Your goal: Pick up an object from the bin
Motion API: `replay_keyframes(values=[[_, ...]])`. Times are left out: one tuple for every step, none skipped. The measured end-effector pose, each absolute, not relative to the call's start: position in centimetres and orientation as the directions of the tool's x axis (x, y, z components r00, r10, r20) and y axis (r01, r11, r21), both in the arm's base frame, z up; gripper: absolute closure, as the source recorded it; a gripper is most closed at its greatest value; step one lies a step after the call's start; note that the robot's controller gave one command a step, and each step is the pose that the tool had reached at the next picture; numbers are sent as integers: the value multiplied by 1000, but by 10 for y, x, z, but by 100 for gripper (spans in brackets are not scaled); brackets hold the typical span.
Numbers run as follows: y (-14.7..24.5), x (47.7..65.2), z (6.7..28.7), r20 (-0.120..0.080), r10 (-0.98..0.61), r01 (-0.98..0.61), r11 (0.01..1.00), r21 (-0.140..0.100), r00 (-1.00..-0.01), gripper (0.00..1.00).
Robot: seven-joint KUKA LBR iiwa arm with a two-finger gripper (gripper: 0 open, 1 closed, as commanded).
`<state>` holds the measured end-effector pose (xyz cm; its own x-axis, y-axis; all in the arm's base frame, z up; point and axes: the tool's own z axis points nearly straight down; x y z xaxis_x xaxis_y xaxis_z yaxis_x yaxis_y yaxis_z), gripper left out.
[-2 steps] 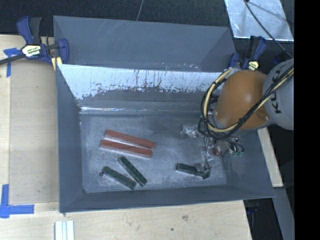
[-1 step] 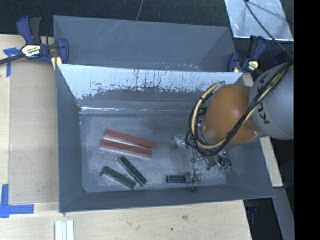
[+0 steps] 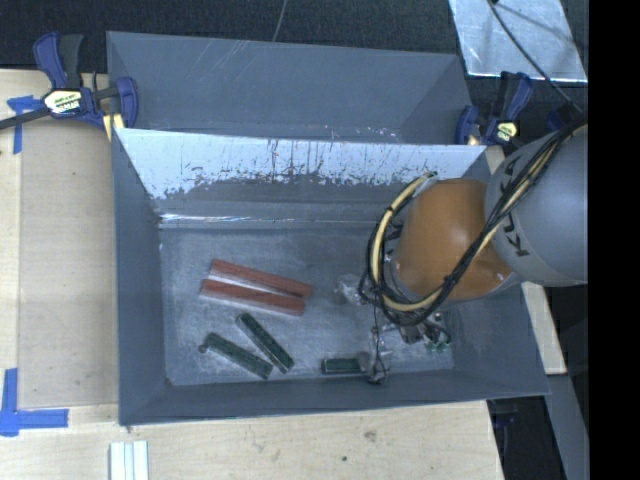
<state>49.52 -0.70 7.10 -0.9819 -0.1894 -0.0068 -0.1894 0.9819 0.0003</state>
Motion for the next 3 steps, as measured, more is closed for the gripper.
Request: replay_keyframes(values=[[18, 489, 78, -3, -185, -185, 983, -1, -983, 0], [70, 501, 86, -2, -208, -208, 978, -1, -978, 0], [78, 529, 87, -7, -181, -181, 984, 1, -984, 0]])
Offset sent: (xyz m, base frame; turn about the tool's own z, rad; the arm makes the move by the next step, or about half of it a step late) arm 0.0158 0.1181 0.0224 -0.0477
